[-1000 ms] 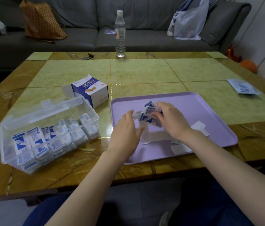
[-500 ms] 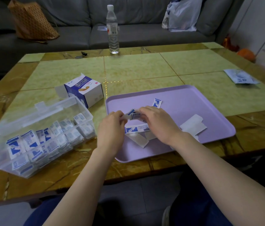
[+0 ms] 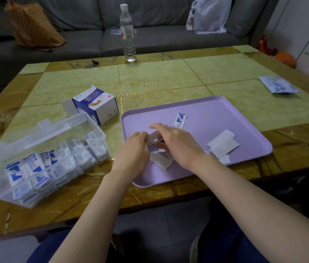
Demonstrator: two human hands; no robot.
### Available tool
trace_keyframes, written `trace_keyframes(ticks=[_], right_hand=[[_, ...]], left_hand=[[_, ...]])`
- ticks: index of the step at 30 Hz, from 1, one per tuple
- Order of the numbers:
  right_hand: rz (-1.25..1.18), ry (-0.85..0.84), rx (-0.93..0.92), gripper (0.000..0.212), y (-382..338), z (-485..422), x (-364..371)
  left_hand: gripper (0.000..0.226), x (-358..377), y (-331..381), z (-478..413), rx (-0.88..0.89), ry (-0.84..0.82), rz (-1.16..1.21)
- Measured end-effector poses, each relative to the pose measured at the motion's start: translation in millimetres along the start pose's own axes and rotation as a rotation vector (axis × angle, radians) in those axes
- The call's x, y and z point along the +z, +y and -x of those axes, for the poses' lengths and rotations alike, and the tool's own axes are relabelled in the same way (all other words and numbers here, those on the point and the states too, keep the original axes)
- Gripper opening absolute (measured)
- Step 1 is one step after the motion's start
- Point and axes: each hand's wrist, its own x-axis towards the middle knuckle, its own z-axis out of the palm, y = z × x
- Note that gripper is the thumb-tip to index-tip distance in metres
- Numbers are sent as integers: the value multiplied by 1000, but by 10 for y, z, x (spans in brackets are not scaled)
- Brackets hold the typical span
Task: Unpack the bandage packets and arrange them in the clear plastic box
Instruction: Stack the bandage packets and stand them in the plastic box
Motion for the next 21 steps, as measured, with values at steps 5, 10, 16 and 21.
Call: trace_keyframes(ticks=[5,10,16,21], right_hand=[[49,-65,41,15,3,4,33],[37,8,130,17,-4,-31,195],[-198,-144,139,29,-15,37,183],[-162,-209,131,48,-5,42,215]], left_hand=[[23,62,47,15,43,-39,-44],[17,199,-55,40,105,-113,-421],[24,241,-9,36,136,-70,-451],[25,281,-32,41,88,-103,-429]])
